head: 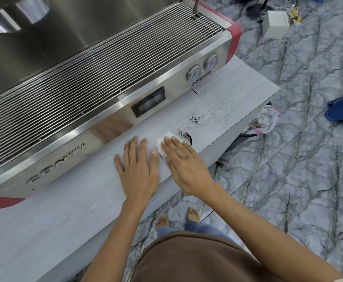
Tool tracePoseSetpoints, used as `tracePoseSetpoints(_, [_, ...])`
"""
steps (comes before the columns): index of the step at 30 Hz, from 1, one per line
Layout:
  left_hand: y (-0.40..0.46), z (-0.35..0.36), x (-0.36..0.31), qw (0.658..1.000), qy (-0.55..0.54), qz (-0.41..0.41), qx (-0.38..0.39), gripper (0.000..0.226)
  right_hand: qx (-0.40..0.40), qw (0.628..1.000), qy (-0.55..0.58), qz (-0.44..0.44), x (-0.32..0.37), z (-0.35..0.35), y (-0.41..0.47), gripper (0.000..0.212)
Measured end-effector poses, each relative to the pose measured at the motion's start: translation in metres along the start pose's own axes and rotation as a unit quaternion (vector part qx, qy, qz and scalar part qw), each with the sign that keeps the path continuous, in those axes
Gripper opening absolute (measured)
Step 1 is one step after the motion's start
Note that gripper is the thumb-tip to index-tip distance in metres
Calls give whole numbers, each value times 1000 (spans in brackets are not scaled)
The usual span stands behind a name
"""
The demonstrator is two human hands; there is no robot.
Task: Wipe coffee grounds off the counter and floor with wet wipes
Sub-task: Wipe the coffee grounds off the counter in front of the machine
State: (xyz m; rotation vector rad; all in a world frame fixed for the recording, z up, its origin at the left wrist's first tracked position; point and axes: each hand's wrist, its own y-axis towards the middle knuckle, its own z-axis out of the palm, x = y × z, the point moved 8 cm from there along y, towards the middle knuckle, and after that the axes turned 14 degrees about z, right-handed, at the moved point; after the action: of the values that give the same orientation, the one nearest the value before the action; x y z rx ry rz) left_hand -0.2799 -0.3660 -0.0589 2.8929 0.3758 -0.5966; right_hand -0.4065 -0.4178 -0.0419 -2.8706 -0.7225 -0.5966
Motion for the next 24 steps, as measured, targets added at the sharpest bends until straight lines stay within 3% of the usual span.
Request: tracePoseSetpoints(24, [6,3,-3,1000,15,-1,3,60,-33,998,8,56,-57,-23,49,44])
